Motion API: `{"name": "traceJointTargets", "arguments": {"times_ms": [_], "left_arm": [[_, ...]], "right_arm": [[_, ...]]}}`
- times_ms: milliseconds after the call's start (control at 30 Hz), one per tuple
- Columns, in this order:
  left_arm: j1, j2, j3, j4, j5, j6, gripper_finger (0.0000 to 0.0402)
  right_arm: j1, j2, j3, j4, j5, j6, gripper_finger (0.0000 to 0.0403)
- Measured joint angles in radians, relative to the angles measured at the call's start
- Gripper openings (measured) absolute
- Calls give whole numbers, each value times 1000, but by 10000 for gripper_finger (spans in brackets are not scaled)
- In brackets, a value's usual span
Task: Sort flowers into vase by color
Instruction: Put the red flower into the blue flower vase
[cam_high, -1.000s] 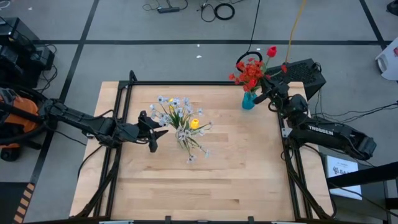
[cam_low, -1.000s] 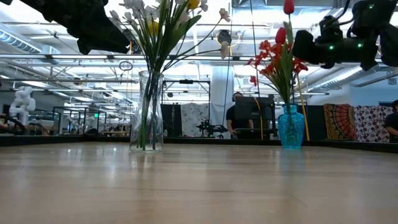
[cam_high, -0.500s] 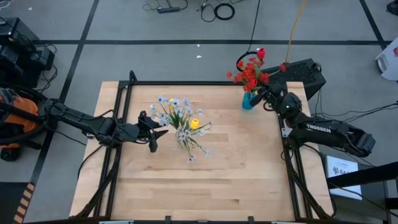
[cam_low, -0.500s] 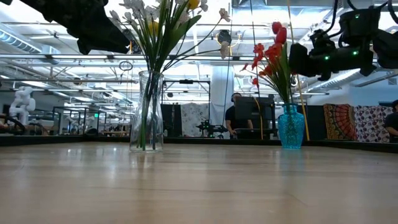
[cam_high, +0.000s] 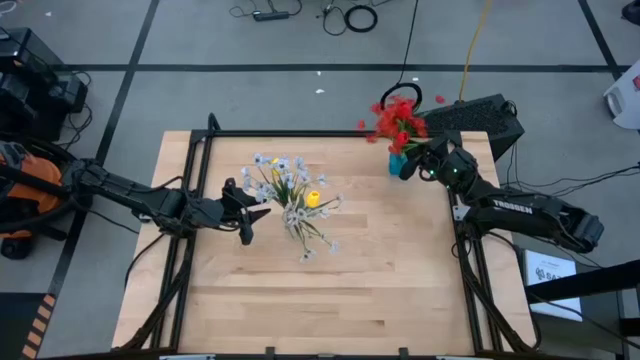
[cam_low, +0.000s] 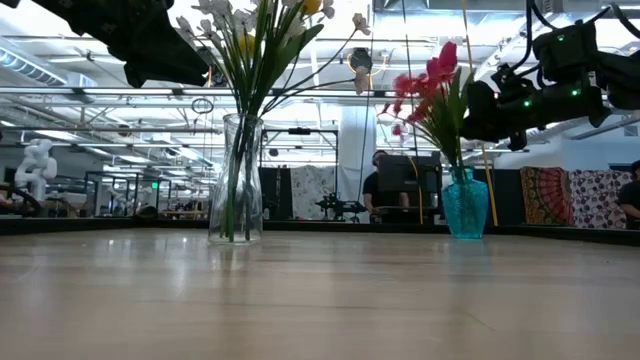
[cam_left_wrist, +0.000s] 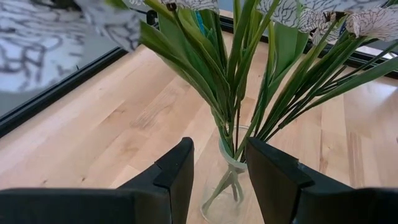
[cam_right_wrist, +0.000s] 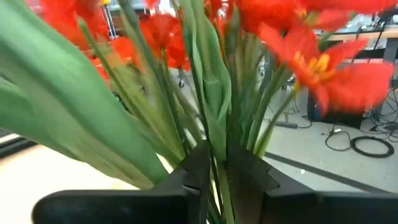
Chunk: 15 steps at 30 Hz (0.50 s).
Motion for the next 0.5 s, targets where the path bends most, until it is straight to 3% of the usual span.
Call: {"name": "traceJointTargets", "arguments": {"times_ms": [500], "left_arm": [[0,0,0,0,3,0,150]], "right_arm": [[1,-190,0,-249,11,-12,101]]}}
